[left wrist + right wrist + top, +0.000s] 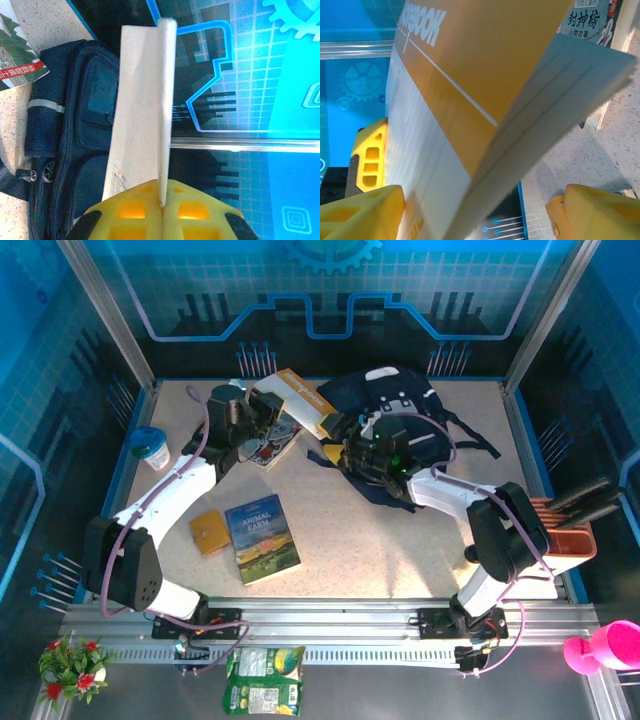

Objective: Pack the student bag
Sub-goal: Pass the book, then open the student bag at the top-center of the table.

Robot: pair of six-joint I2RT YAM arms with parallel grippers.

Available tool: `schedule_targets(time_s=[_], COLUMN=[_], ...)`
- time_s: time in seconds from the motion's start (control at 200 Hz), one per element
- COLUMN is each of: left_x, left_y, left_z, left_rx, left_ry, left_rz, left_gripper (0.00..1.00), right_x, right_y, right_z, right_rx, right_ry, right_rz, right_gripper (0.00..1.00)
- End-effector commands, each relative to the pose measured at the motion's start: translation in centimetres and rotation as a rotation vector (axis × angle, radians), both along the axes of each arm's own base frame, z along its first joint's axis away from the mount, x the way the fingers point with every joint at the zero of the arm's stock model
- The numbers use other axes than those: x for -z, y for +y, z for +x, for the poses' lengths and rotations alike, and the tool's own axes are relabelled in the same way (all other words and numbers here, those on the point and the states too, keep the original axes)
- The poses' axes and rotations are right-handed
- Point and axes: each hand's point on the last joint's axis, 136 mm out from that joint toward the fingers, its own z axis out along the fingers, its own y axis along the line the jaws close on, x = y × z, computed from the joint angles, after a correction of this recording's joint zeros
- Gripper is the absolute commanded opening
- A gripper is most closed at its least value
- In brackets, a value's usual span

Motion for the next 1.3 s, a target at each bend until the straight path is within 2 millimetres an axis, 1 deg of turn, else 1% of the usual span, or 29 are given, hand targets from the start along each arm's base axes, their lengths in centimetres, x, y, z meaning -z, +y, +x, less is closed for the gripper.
schedule_targets(time_s=[0.0, 0.13, 0.185, 0.26, 0.31, 0.37, 0.425, 0.485, 0.53, 0.565, 0.58, 0.69, 0.72, 0.78, 0.845, 0.865, 0.88, 0.975, 1.051, 1.171, 1.291], left_x=[-0.5, -0.2, 0.0, 0.4, 0.7, 0.9, 1.3, 2.0, 2.6, 3.2, 3.3, 4.9, 5.2, 5.9, 6.7, 6.9, 7.1, 8.1, 8.9, 9.9, 10.4], left_y=[0.2, 0.2, 0.2, 0.3, 0.2, 0.1, 0.0, -0.1, -0.1, 0.0, 0.0, 0.1, -0.1, -0.8, -2.2, -2.6, -3.0, -6.2, -9.0, -13.6, -17.7], left_z=[0.1, -0.2, -0.4, -0.6, -0.7, -0.8, -0.9, -1.1, -1.3, -1.4, -1.4, -1.9, -2.0, -2.4, -2.7, -2.7, -2.8, -3.1, -3.3, -3.3, -3.1], left_rx=[-0.005, -0.002, -0.002, -0.002, 0.006, 0.019, 0.033, 0.049, 0.056, 0.061, 0.064, 0.087, 0.107, 0.151, 0.221, 0.24, 0.255, 0.388, 0.488, 0.636, 0.763], left_ry=[-0.017, -0.012, -0.003, 0.013, 0.02, 0.024, 0.028, 0.028, 0.029, 0.031, 0.03, 0.017, 0.007, 0.006, 0.008, 0.013, 0.015, -0.004, -0.033, -0.109, -0.201], left_rz=[-0.04, -0.043, -0.038, -0.031, -0.025, -0.015, 0.004, 0.035, 0.065, 0.09, 0.102, 0.203, 0.236, 0.312, 0.409, 0.441, 0.462, 0.604, 0.701, 0.822, 0.919], left_gripper=[0.0, 0.0, 0.0, 0.0, 0.0, 0.0, 0.0, 0.04, 0.1, 0.17, 0.19, 0.5, 0.55, 0.63, 0.68, 0.7, 0.71, 0.75, 0.78, 0.81, 0.82], right_x=[-2.9, -3.8, -4.3, -4.3, -4.2, -4.4, -4.6, -5.0, -5.0, -5.1, -5.1, -5.0, -5.0, -4.9, -4.4, -3.8, -3.7, -2.4, -1.9, -1.9, -2.4], right_y=[0.4, -0.4, -0.8, -1.6, -2.0, -2.5, -2.9, -3.2, -3.7, -4.1, -4.3, -6.5, -7.1, -8.6, -10.4, -11.1, -11.6, -15.2, -18.2, -22.7, -26.1], right_z=[1.3, 2.3, 2.5, 2.6, 2.5, 2.5, 2.4, 2.4, 2.3, 2.2, 2.1, 1.8, 1.6, 1.3, 0.8, 0.5, 0.4, -0.6, -1.5, -3.0, -4.3], right_rx=[0.018, 0.043, 0.058, 0.08, 0.092, 0.101, 0.107, 0.105, 0.108, 0.113, 0.114, 0.146, 0.151, 0.155, 0.159, 0.158, 0.161, 0.199, 0.242, 0.326, 0.398], right_ry=[-0.093, -0.134, -0.158, -0.171, -0.177, -0.194, -0.219, -0.247, -0.252, -0.264, -0.27, -0.298, -0.313, -0.333, -0.334, -0.314, -0.312, -0.272, -0.243, -0.198, -0.163], right_rz=[0.046, 0.047, 0.032, -0.01, -0.036, -0.057, -0.068, -0.086, -0.113, -0.136, -0.148, -0.243, -0.271, -0.327, -0.398, -0.428, -0.445, -0.556, -0.645, -0.75, -0.811], right_gripper=[0.75, 0.62, 0.57, 0.5, 0.42, 0.27, 0.18, 0.08, 0.04, 0.0, 0.0, 0.0, 0.0, 0.0, 0.0, 0.0, 0.0, 0.0, 0.0, 0.0, 0.0])
